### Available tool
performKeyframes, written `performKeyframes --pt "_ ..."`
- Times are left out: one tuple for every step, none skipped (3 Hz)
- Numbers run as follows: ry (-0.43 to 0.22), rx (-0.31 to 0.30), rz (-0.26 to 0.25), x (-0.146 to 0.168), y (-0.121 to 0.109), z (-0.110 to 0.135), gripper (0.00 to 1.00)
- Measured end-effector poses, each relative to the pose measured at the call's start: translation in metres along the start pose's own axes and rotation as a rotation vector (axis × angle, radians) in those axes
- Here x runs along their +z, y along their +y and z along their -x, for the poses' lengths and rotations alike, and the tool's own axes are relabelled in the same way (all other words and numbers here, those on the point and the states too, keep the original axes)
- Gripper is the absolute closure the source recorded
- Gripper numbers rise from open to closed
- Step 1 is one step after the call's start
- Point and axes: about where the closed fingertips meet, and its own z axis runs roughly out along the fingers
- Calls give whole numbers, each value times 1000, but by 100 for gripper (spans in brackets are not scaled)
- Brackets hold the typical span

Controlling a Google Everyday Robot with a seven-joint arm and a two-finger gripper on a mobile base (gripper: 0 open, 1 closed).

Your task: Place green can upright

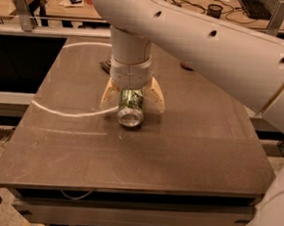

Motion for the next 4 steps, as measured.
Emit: performKeyframes --pt "4 -38 0 1 1 -10 41" --pt "8 -41 -2 1 2 -14 64" --pt "24 -41 -17 1 -2 -18 87" --pt "36 -41 -29 2 -5 -20 100"
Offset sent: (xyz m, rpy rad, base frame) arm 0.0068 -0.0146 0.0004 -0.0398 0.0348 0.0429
